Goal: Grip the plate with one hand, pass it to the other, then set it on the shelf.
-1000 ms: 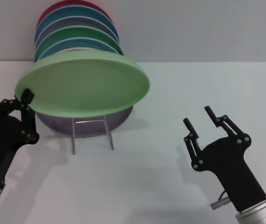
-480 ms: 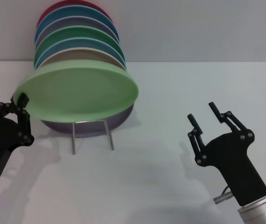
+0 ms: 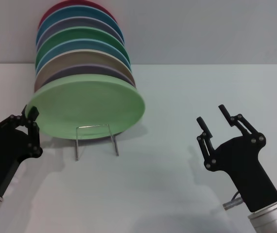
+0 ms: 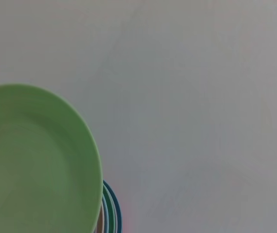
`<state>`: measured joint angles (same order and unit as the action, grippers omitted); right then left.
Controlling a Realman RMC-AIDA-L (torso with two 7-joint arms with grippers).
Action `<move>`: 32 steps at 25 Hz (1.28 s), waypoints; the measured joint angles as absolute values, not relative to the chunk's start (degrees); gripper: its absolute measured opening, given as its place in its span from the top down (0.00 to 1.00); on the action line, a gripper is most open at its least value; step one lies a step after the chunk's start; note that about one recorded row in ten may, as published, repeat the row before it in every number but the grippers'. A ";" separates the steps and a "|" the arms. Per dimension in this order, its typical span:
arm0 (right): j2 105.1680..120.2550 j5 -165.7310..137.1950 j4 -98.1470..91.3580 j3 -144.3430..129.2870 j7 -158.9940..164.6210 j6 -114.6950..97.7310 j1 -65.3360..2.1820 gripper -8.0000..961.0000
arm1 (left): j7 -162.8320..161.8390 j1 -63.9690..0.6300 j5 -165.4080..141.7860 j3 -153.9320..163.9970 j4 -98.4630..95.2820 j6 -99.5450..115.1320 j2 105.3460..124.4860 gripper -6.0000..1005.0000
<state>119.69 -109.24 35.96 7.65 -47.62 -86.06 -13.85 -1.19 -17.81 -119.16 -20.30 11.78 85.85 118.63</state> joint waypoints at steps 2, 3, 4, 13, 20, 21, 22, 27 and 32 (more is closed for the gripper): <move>119.70 -109.24 35.92 7.65 -47.61 -85.81 -14.00 0.57 | -1.20 -17.91 -119.17 -20.28 11.78 85.24 118.66 0.95; 119.71 -109.24 35.87 7.65 -47.60 -85.67 -14.15 0.57 | -1.20 -17.91 -119.17 -20.28 11.78 85.24 118.66 0.95; 119.71 -109.24 35.87 7.65 -47.60 -85.67 -14.15 0.57 | -1.20 -18.15 -119.18 -20.21 12.02 83.29 118.66 0.95; 119.71 -109.24 35.39 8.05 -47.51 -84.86 -14.84 0.57 | -1.24 -18.29 -119.18 -20.13 12.60 81.21 118.74 0.95; 119.71 -109.24 35.25 8.27 -47.25 -84.81 -15.11 0.57 | -1.37 -18.28 -119.18 -19.89 12.68 80.33 118.74 0.95; 119.71 -109.25 35.21 8.27 -47.24 -84.81 -15.16 0.57 | -1.48 -18.28 -119.18 -19.86 12.69 80.30 118.74 0.95; 119.71 -109.24 35.16 8.27 -47.24 -84.81 -15.20 0.57 | -1.48 -18.28 -119.18 -19.86 12.69 80.30 118.74 0.95; 119.65 -109.25 35.10 8.29 -47.21 -84.81 -15.67 0.57 | -1.81 -18.27 -119.17 -19.86 12.66 80.25 118.74 0.88; 119.66 -109.25 35.06 10.52 -46.88 -83.97 -15.83 0.57 | -1.86 -16.86 -119.18 -19.92 12.66 82.85 118.71 0.73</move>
<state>119.66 -109.25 35.06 10.52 -46.88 -83.97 -15.83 -1.86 -16.86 -119.18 -19.92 12.66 82.85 118.71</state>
